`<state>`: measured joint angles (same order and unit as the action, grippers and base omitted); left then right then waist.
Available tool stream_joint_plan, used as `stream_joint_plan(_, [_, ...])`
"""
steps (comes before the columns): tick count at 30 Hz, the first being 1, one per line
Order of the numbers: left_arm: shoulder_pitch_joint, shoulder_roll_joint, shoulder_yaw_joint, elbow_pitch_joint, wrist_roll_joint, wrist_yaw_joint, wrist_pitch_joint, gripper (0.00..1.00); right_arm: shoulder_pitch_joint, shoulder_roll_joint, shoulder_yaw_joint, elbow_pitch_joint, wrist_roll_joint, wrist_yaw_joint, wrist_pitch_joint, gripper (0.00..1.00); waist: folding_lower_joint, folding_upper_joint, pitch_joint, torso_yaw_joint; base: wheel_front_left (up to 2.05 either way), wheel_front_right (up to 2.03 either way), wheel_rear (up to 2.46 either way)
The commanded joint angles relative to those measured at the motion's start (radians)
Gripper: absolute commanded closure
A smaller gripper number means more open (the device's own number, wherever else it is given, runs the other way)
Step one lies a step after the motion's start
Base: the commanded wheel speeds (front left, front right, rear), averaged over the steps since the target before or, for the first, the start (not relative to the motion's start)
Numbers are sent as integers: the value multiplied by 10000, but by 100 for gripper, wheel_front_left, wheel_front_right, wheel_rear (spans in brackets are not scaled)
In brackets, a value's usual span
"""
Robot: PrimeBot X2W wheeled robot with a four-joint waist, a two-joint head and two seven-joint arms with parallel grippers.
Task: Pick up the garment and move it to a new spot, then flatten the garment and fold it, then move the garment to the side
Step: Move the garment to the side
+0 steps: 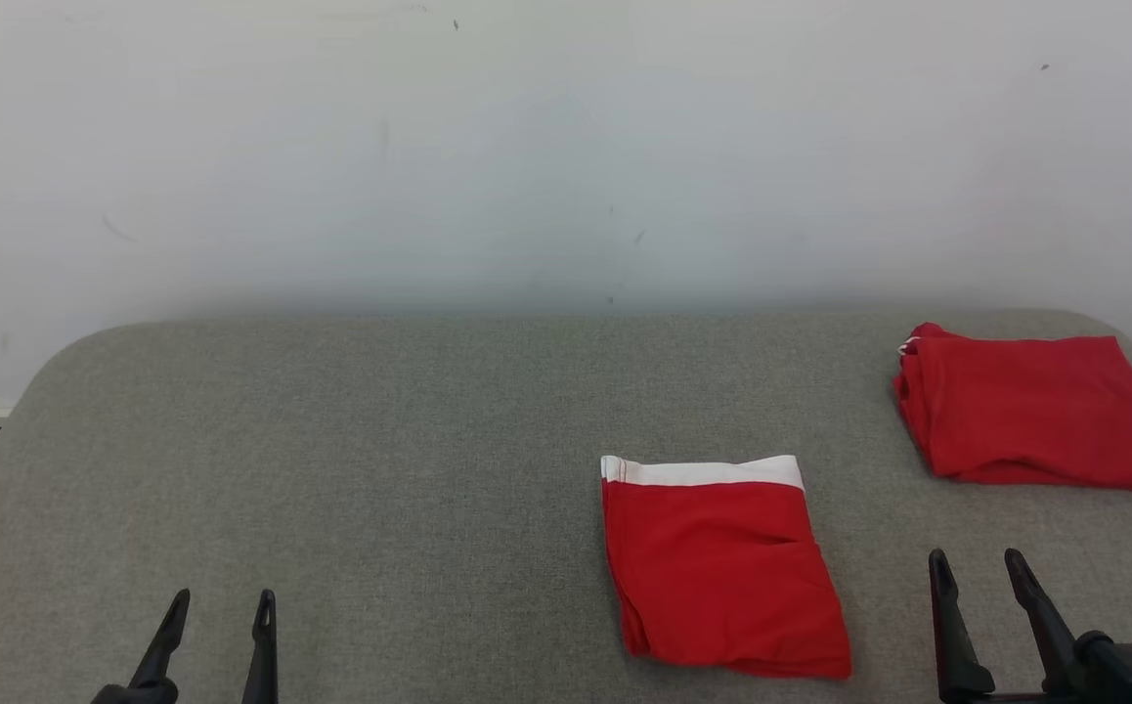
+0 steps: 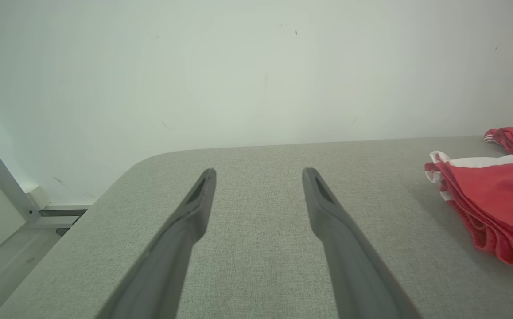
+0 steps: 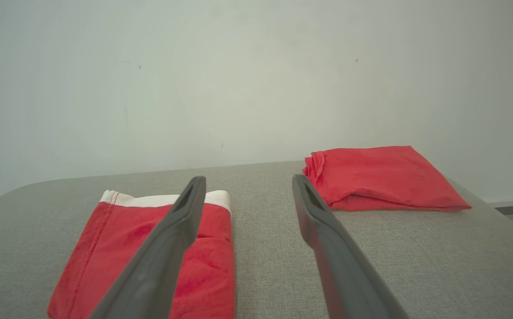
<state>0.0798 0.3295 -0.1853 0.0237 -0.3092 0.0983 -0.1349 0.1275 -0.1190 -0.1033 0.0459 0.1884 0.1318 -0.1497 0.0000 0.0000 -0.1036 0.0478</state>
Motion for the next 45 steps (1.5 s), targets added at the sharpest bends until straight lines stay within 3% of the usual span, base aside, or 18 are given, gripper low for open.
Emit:
stream_joint_plan(1, [42,43,-19,6,-20,63,-26,0,80,21,18,6,-76,-20,2,0,0,0,8,5,0,0,0])
stream_joint_plan(19, [-66,46,-172,96,-29,159,-82,0,4,31,47,289,41,-20,-83,0,0,0,63,127,0,0,0])
stream_joint_plan(28, [-605,-152,-517,307,119,110,-201,0,-1023,-537,493,923,176,-20,228,0,0,0,388,776,0,0,0])
stream_joint_plan(36, [-1025,-355,-782,655,149,4,-403,0,-2984,-1135,1044,3707,377,-20,941,0,0,0,755,1195,0,0,0])
stream_joint_plan(45, [-1470,-412,-859,1032,39,-86,-581,0,-4467,-1175,1382,7209,699,-20,750,0,0,0,1128,1497,0,0,0])
